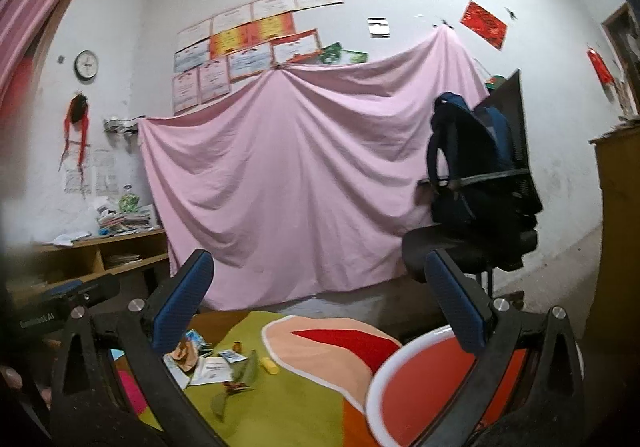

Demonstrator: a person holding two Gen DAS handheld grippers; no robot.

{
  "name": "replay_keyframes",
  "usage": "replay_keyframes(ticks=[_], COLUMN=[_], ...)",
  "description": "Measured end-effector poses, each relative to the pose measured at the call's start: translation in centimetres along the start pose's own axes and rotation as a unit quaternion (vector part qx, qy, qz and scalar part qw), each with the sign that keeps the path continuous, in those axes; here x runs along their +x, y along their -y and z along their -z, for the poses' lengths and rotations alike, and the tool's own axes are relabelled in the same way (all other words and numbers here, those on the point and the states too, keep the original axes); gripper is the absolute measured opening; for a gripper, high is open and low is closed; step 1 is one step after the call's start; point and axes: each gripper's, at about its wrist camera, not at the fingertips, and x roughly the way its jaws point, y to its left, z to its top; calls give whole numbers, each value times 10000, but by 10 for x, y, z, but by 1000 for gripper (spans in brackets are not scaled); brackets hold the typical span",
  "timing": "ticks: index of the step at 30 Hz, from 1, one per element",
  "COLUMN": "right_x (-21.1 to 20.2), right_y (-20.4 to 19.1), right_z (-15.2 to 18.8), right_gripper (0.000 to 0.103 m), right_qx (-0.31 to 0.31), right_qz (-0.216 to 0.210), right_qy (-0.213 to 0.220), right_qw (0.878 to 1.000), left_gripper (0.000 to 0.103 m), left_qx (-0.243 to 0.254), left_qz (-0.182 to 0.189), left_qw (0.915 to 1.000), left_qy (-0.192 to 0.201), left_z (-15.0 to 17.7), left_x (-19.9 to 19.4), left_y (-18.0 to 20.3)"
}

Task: Collect trash
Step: 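Move both empty grippers back over the table, then grasp the green leaf sprig with red berries with the right gripper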

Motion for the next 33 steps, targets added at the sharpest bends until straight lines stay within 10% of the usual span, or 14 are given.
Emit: replay_keyframes(ticks=[15,33], right_x=[44,130], right_y=[-49,-50], right_z=[30,87], right_gripper=[103,103], right_qx=[-623,-528], right_qz=[-479,-709], right_qy=[-722,-2988], right_qw=[9943,9502], left_gripper=[101,100], left_qx=[344,-84], left_qz=[-631,-923], left_qw=[9971,9768], left_qy=[-268,-1933], left_z=[28,54], left_x=[5,79], left_y=[-40,-65])
